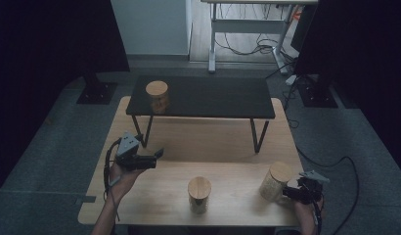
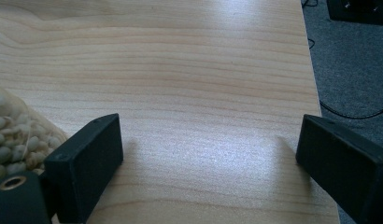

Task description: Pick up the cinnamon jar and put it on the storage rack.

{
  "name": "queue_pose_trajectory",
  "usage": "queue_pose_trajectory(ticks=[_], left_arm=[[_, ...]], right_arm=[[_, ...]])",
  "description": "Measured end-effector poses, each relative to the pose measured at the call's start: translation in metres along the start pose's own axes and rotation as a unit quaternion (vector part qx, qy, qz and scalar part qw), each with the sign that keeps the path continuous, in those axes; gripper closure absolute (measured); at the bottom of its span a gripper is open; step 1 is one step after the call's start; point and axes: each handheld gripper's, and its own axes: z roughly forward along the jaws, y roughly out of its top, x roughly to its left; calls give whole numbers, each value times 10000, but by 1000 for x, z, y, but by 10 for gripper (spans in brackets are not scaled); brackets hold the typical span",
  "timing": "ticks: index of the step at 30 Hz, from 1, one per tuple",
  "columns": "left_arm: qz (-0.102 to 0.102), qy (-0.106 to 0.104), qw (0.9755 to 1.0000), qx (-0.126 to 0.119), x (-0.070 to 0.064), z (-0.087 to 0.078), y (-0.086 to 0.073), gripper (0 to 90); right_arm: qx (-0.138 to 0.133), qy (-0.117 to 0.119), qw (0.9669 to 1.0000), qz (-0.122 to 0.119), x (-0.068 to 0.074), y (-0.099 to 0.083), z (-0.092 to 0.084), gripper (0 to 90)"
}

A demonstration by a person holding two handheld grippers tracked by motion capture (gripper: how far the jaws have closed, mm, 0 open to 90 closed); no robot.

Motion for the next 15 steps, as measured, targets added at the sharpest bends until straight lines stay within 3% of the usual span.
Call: queue_pose_trajectory(ticks=[15], left_arm=[[-22, 50, 9999, 137, -2, -1, -21, 53]], right_arm=[[-2, 0, 10000, 0, 0, 0, 0, 69]])
